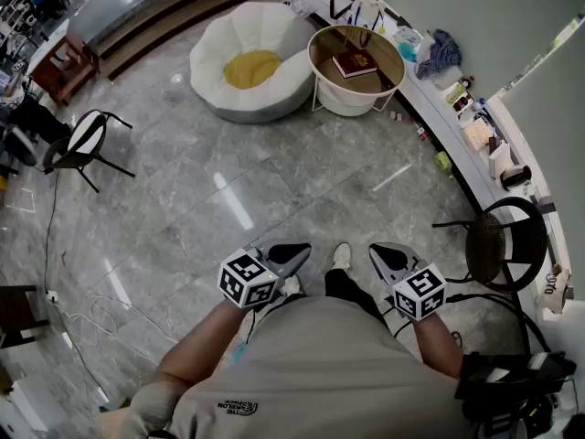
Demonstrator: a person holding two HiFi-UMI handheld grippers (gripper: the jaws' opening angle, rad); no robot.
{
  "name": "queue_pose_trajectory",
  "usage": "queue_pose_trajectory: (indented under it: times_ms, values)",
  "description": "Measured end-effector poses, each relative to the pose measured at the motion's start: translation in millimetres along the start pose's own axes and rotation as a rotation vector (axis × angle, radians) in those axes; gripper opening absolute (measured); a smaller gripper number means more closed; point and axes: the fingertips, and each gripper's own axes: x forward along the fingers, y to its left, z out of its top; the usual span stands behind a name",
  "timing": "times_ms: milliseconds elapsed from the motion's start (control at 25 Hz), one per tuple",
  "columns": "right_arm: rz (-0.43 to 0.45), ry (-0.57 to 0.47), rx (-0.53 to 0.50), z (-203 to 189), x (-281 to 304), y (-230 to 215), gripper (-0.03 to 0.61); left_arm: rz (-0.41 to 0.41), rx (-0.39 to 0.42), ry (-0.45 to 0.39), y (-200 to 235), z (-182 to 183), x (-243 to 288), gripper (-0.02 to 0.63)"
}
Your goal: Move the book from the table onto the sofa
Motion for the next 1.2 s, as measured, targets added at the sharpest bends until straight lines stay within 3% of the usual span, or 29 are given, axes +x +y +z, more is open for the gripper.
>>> queue_pose_trajectory:
  times_ms: [360, 560, 720, 760, 840, 1200]
  values:
    - [-0.011, -0.049, 0.016, 11.6, -17.0, -74.4, 0.012, 0.005, 0.023, 0.012, -0.8, 39.6, 68.1, 0.008]
    - [0.054, -0.096, 0.070, 21.4, -17.5, -130.8, 0.012, 0.046, 0.032, 0.016, 5.7, 74.2, 115.4, 0.008]
    - [0.078, -0.114, 0.043, 33.2, -14.3, -179.6, 0.018, 0.088, 0.031, 0.003, 15.2, 102.3, 151.3, 0.009]
    - [0.084, -0.119, 0.044, 35.1, -12.9, -190.4, 0.032, 0.102, 0.036, 0.004, 18.9, 107.1, 159.1, 0.009]
    - [0.092, -0.126, 0.056, 36.8, -6.7, -212.7, 0.125, 0.135, 0.044, 0.003, 28.4, 115.8, 174.3, 0.011]
    - [0.091, -0.108, 0.111, 59.4, 56.4, -275.8, 0.140, 0.145, 0.016, 0.009, 92.1, 155.4, 218.3, 0.091]
